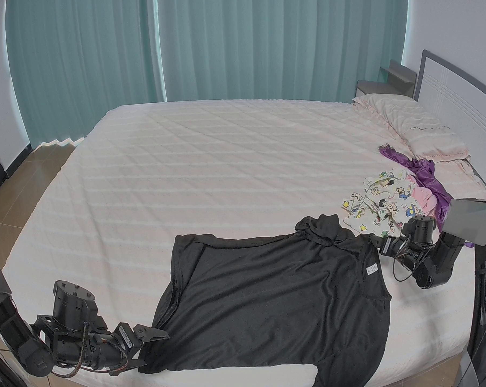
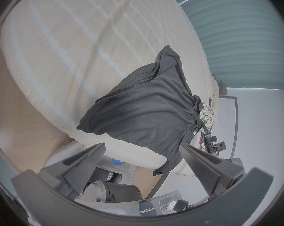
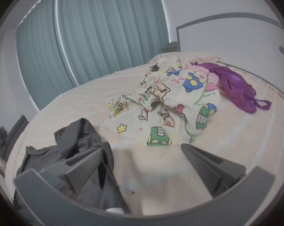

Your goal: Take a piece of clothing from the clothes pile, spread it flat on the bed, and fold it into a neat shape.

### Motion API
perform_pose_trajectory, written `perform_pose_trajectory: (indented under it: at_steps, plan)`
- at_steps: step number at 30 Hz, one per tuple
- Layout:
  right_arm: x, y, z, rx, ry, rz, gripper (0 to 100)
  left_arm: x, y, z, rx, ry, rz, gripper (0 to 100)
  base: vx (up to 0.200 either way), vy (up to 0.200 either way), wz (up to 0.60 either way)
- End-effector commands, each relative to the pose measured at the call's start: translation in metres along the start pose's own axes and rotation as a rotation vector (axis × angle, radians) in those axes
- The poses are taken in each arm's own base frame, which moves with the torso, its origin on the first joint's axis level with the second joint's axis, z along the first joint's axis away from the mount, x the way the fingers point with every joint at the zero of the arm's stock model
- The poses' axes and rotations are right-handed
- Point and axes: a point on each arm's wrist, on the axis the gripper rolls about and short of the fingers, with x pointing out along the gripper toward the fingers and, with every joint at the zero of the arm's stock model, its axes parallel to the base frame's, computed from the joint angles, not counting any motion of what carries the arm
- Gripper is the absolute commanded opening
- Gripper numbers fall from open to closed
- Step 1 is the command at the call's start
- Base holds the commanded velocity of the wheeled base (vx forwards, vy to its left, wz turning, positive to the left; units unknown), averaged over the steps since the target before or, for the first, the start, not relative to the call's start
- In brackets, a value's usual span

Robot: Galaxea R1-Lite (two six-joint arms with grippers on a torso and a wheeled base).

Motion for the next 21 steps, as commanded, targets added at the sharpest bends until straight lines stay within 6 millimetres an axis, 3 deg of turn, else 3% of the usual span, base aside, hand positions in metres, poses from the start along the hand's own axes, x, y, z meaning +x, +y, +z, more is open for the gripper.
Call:
perform_pose_trajectory:
  at_steps: [1,3,4,6,7,9,15,21]
  plan:
    - [-0.047,0.01,0.016,0.071,0.007,0.023,100,-0.001,0.004,-0.002,-0.004,0.004,0.013,100,0.0,0.0,0.0]
    - [-0.067,0.012,0.011,0.108,0.046,0.028,100,-0.001,0.003,-0.002,-0.005,0.004,0.012,100,-0.1,0.0,0.0]
    - [-0.067,0.012,0.011,0.108,0.046,0.028,100,-0.001,0.003,-0.002,-0.005,0.004,0.012,100,-0.2,0.0,0.0]
    - [-0.094,0.017,0.001,0.169,0.11,0.048,100,-0.001,0.003,-0.002,-0.005,0.002,0.012,100,-0.2,0.0,0.0]
    - [-0.094,0.017,0.001,0.169,0.11,0.048,100,-0.001,0.003,-0.002,-0.005,0.002,0.012,100,-0.2,0.0,0.0]
    - [-0.114,0.018,-0.012,0.205,0.181,0.043,100,-0.001,0.004,-0.002,-0.005,0.003,0.014,100,-0.2,0.0,0.0]
    - [-0.137,0.009,-0.035,0.204,0.293,0.011,100,-0.001,0.003,-0.002,-0.008,0.0,0.013,100,-0.2,0.0,0.0]
    - [-0.144,0.005,-0.045,0.21,0.349,0.039,100,0.001,0.002,0.0,-0.002,-0.023,0.019,100,-0.167,0.0,0.0]
